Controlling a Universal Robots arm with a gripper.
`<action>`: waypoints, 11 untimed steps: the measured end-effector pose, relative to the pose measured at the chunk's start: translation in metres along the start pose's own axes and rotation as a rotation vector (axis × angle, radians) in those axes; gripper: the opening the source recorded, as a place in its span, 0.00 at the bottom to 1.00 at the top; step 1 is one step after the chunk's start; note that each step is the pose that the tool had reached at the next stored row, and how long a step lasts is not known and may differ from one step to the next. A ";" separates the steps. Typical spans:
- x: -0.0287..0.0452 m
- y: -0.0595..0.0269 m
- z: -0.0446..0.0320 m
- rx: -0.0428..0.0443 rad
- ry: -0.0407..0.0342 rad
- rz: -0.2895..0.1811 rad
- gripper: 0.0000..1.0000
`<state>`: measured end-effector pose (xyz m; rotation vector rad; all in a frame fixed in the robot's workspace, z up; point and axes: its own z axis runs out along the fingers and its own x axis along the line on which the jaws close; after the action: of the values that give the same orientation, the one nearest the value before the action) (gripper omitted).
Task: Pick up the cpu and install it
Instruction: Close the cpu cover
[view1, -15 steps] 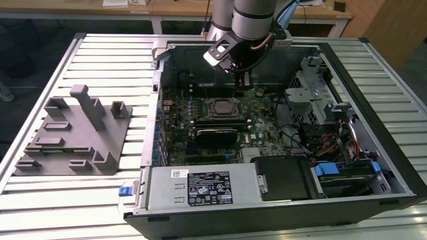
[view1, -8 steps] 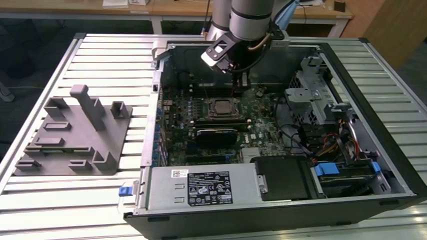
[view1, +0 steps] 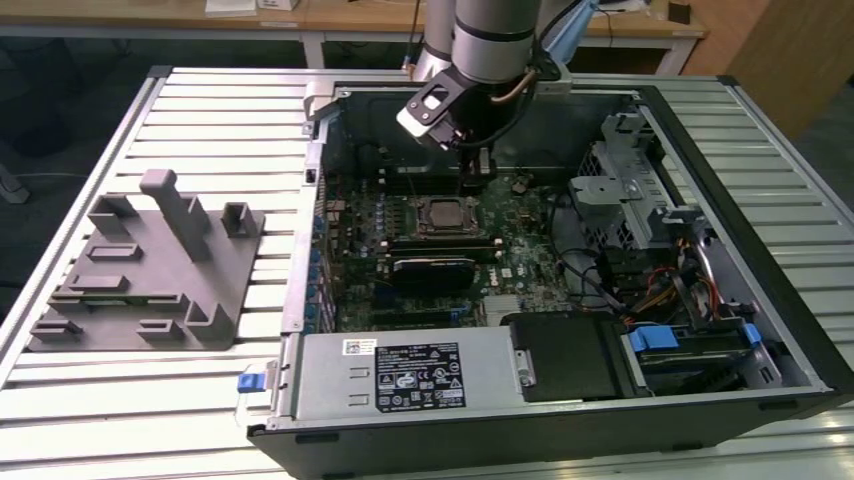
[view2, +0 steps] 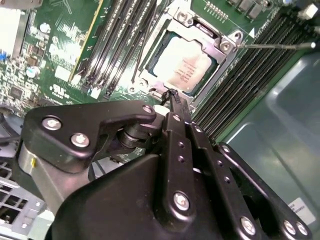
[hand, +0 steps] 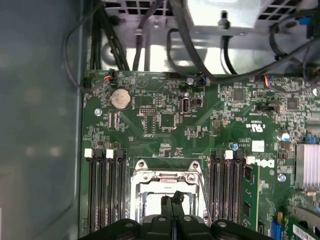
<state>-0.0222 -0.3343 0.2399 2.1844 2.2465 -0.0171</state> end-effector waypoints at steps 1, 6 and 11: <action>0.0000 0.0000 0.0001 -0.0003 0.0001 -0.016 0.11; 0.0000 -0.0001 0.0007 -0.0015 -0.0001 -0.106 0.11; 0.0000 -0.0001 0.0015 -0.0027 -0.0003 -0.197 0.11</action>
<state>-0.0223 -0.3343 0.2384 1.9528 2.4492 -0.0155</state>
